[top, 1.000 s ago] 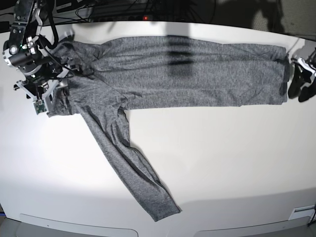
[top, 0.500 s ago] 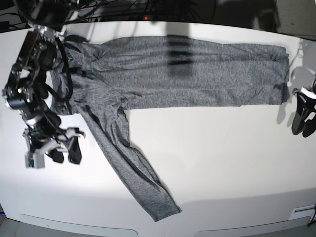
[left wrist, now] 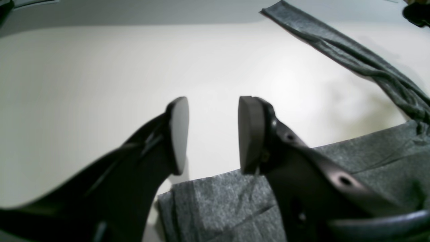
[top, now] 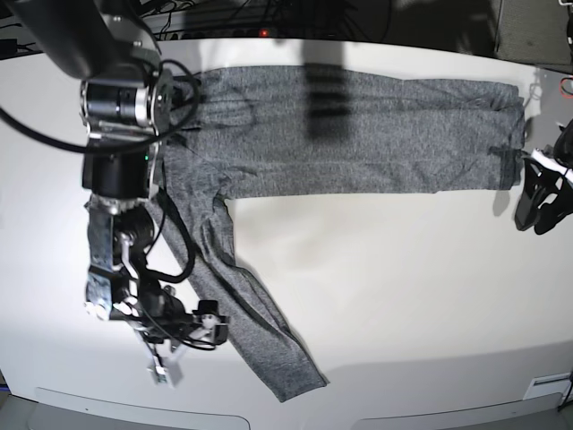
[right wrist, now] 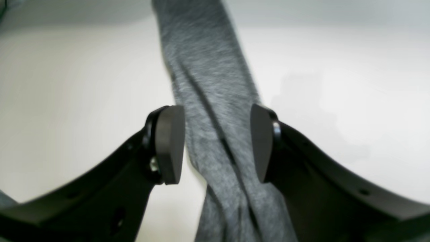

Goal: Fold the T-shirt properly
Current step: 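Move the right gripper to the hanging sleeve and grasp its cuff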

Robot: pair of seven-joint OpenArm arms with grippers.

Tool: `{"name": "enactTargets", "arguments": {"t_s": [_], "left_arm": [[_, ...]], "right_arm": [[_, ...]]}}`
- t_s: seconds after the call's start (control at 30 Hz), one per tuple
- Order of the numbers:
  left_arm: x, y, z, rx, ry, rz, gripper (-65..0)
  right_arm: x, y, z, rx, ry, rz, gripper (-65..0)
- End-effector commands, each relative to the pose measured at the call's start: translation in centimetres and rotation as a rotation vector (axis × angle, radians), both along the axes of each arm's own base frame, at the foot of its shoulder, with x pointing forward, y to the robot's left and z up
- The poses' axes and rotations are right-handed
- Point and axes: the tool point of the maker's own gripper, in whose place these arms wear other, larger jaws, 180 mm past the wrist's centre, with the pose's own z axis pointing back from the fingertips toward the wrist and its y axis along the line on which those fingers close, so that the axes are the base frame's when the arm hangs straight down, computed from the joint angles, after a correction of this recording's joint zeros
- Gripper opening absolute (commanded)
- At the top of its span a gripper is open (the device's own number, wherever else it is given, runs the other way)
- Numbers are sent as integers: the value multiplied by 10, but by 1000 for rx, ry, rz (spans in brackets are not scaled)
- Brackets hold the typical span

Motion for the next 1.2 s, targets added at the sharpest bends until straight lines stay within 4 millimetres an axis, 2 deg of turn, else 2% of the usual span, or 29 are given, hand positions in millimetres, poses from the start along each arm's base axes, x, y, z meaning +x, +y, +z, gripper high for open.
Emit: {"name": "enactTargets", "arguments": {"t_s": [0.0,0.13,0.3,0.4,0.57,0.77,0.93,1.17], "left_arm": [[6,5,18,-1,-59,2,-413],[6,5,19,-2,-59,2,-413],[6,5,19,-2,-59,2,-413],[6,5,18,-1,-59,2,-413],[6,5,19,-2,-59,2,-413],[5,5,18,0,-55,1,-413],[5,5,18,-1,-56,1,-413],[5,5,18,-1,-56,1,-413]], "right_arm": [[18,4,24,-15,-70,16,-334],[24,15,-2,-127,-14,80,-334],[5,17,-58,-193,113,105,-334],[-1,13,-76,-191,152,76,-347],[-5,11,-86,-234,174,61,-460],[-8,30,-88,-217,183,86,-650],[-23,53,-95,-218,257,174,-650],[-47,66,-93,-210,348,292,-650]]}}
